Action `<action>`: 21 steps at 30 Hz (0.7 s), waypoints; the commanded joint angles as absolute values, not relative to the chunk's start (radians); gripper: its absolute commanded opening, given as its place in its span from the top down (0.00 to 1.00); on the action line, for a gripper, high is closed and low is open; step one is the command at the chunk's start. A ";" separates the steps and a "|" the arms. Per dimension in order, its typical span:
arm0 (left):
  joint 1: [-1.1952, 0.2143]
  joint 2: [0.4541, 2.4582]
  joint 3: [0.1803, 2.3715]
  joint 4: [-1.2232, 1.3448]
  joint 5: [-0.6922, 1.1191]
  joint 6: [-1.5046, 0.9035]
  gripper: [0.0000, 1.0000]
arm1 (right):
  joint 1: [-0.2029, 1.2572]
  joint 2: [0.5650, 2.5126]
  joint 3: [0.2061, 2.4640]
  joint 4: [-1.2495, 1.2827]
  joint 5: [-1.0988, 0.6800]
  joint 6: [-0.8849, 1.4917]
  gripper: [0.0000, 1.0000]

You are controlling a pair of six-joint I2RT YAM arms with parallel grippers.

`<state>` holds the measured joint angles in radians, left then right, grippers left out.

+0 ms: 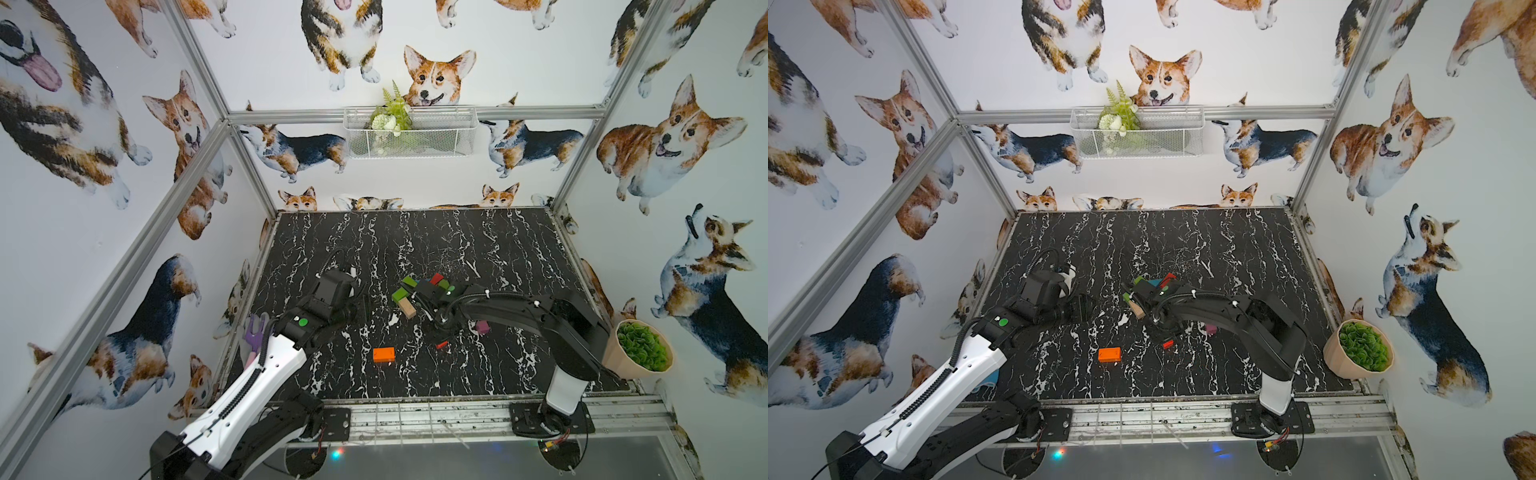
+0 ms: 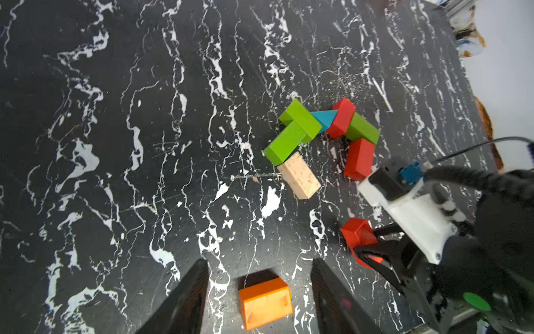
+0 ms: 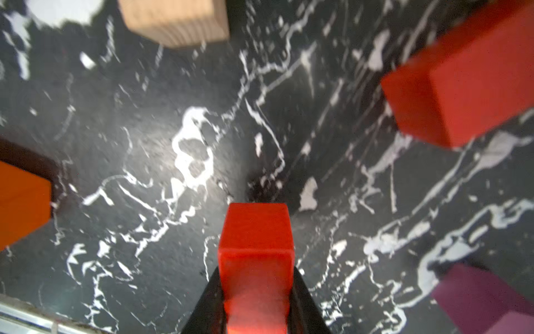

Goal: Assemble a heart with building blocks
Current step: Assemble the building block at the center of the board.

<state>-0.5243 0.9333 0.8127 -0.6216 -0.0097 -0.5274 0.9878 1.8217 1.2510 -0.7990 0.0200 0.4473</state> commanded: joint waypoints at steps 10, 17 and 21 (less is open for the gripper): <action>-0.502 0.911 0.770 -0.595 -0.008 -0.560 0.40 | 1.006 1.885 1.310 -0.813 0.039 0.403 0.45; -0.494 0.927 0.779 -0.592 -0.002 -0.548 0.40 | 1.006 1.893 1.295 -0.783 0.032 0.397 0.74; -0.489 0.929 0.773 -0.586 0.000 -0.549 0.40 | 1.005 1.914 1.330 -0.772 0.060 0.373 0.81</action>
<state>-0.4938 0.9264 0.7727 -0.6067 -0.0036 -0.5457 1.0035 1.8984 1.3052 -0.7963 0.0277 0.3958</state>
